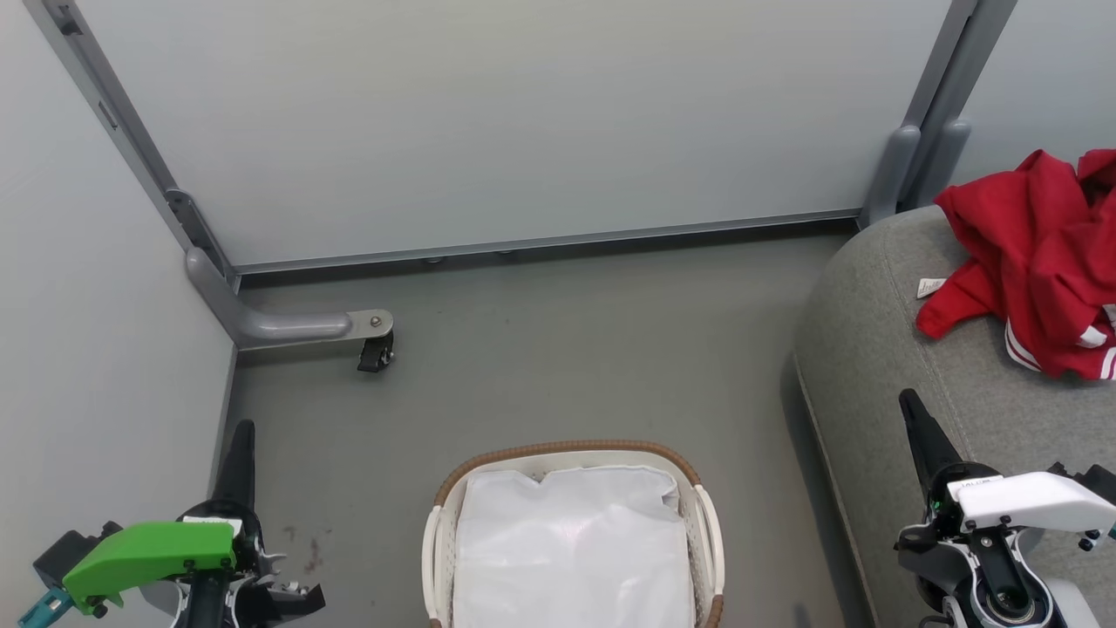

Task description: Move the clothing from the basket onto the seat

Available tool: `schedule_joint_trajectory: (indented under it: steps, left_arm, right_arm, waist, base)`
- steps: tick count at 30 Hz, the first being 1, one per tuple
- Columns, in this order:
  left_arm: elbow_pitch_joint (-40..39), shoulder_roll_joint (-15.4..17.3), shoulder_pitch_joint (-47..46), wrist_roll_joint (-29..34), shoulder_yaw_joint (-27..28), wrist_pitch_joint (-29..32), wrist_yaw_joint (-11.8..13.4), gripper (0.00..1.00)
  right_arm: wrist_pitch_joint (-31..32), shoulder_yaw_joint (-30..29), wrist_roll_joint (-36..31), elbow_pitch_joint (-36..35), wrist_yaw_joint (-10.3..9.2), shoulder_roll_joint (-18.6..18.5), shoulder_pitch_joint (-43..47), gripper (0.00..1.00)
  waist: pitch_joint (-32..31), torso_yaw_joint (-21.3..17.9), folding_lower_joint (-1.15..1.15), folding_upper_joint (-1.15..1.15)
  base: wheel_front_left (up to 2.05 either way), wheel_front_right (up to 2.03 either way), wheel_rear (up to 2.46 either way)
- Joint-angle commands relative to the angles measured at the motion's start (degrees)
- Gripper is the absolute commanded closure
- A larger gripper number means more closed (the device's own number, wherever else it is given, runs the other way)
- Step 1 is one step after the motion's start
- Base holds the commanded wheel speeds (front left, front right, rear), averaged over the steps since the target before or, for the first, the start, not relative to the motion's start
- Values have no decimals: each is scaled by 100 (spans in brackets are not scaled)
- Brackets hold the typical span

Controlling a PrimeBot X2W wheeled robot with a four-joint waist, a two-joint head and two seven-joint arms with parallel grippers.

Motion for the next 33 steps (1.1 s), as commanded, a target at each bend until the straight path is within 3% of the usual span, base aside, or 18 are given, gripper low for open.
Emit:
schedule_joint_trajectory:
  steps: [1,21,33]
  left_arm:
    - [-46,19,-96,-109,29,41,-51,100]
    - [-102,21,-123,-793,166,243,-106,100]
    - [-96,21,-115,-789,162,250,-106,100]
  right_arm:
    - [38,-36,124,-52,-1,-35,44,100]
    - [252,-128,871,-117,-2,-41,90,100]
    - [239,-126,868,-114,-2,-40,91,100]
  waist:
    - [-4,3,0,0]
    - [-57,41,0,0]
    - [-58,42,0,0]
  base:
    - [0,0,0]
    - [0,0,0]
    - [0,0,0]
